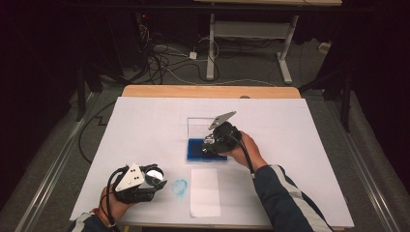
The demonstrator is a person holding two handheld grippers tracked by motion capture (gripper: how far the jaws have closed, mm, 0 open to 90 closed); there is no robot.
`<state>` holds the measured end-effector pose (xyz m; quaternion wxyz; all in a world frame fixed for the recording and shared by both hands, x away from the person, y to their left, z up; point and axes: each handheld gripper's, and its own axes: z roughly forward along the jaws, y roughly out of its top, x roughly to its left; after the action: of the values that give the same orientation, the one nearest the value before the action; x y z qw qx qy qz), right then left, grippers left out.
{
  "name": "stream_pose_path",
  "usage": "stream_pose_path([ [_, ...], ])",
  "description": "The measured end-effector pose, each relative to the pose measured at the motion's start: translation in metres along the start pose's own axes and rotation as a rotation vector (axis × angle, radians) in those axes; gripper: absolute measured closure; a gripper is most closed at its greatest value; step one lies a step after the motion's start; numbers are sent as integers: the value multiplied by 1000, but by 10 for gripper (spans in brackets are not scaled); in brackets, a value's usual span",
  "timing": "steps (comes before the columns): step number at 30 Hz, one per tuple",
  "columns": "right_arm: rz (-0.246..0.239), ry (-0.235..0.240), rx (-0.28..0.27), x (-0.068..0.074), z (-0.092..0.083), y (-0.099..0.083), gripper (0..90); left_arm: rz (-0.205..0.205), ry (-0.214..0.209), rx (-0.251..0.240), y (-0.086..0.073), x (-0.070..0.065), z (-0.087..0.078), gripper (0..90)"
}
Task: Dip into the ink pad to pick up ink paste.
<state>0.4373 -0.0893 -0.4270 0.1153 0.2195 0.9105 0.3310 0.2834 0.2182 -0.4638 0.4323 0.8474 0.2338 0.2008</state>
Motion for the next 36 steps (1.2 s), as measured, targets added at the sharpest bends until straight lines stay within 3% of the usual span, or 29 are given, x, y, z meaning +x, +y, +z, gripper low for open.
stream_pose_path([
  [17, 19, -12, 5, 2, 1, -1, 566, 6, -11, 15, 1, -1, 2, 360],
  [33, -12, -57, 9, 8, -3, 0, 565, 6, -12, 11, 2, -1, 2, 360],
  [36, 5, -55, -41, 8, -9, -1, 565, 3, -11, 14, 1, -1, 2, 360],
])
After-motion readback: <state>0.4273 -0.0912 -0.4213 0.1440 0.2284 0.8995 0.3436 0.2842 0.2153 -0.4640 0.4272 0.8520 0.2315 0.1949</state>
